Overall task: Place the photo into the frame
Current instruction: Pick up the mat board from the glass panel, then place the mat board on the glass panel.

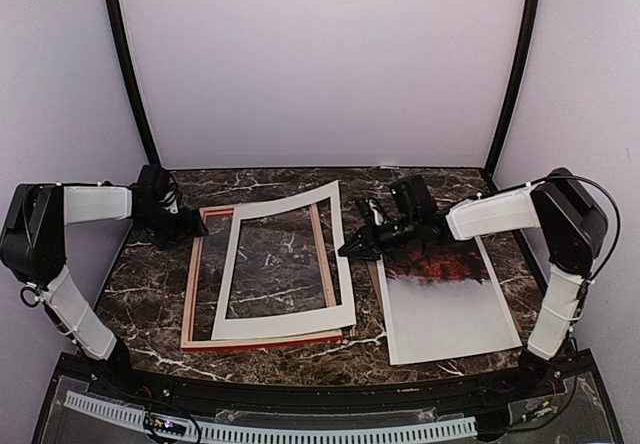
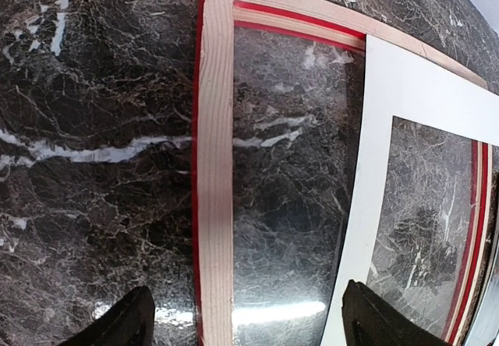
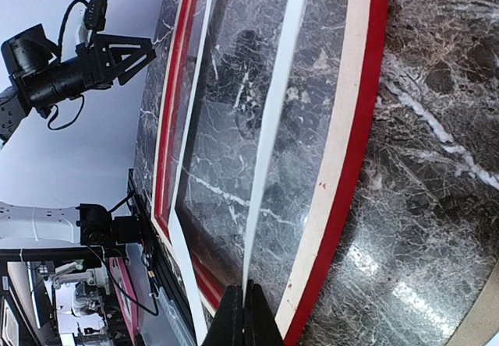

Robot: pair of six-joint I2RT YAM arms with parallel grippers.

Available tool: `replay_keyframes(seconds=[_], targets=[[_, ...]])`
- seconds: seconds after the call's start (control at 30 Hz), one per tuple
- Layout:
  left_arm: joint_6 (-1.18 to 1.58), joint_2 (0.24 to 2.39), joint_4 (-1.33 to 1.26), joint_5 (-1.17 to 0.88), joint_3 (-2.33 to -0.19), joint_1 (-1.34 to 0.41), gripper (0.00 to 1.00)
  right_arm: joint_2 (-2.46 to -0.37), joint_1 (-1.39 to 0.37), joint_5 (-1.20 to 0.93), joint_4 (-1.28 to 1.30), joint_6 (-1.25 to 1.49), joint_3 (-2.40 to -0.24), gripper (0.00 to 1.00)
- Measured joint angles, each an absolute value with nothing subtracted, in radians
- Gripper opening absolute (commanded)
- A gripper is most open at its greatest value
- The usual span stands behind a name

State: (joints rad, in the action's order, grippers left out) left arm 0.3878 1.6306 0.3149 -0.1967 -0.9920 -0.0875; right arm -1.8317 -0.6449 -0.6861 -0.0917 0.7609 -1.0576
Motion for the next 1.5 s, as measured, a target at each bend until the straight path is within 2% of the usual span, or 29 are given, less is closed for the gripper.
replay_keyframes(seconds=[0.87, 1.5], targets=[[0.426, 1.703, 0.233, -0.386, -0.958, -0.101, 0.80, -1.959, -0.648, -0.714, -0.015, 0.769, -1.181, 0.00], [0.435, 1.717, 0.213, -0.411, -0.965, -0.167, 0.80, -1.996, -0.663, -0.669, 0.010, 0.768, -1.217, 0.00]])
